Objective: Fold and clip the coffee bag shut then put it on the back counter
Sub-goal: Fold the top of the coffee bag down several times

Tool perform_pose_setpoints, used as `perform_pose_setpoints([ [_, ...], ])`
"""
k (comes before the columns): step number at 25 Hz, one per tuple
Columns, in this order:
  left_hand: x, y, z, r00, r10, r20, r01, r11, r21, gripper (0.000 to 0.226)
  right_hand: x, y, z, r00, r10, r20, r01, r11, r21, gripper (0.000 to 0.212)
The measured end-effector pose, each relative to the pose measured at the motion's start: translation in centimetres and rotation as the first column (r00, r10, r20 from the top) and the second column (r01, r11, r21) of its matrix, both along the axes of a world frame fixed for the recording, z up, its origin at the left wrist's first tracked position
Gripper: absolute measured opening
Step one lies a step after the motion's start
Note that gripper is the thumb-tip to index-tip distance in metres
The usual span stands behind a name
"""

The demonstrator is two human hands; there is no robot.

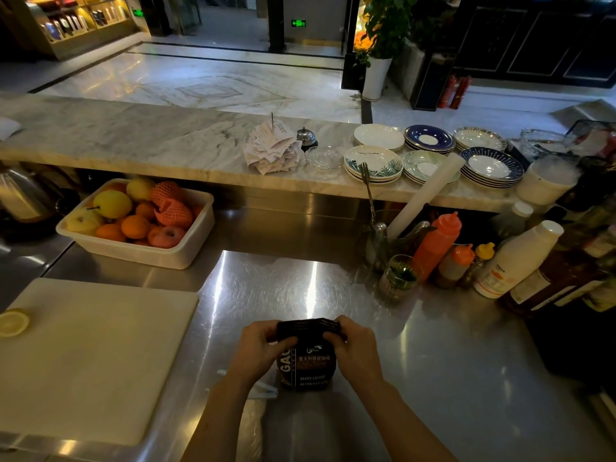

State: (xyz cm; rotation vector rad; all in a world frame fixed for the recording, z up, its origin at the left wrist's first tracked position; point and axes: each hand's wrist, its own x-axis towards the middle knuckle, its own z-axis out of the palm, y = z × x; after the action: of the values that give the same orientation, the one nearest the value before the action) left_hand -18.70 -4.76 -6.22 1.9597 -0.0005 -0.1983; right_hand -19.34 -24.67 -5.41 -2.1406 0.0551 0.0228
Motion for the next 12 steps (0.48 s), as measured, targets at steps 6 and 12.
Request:
perform_pose_setpoints([
  [6,-0.1,-2.9,-0.5,0.995,0.095,0.031,-0.095,0.995,0.007,0.011,-0.1,-0.8,-0.6,0.998,0.048,-0.037,-0.044,0.994,0.098,0.008],
  [12,-0.3,-2.5,-0.7,0.999,0.017,0.034,-0.017,1.000,-0.008,0.012,-0.8,-0.7,-1.6,0.997,0.031,-0.068,-0.021,0.990,0.140,0.032],
])
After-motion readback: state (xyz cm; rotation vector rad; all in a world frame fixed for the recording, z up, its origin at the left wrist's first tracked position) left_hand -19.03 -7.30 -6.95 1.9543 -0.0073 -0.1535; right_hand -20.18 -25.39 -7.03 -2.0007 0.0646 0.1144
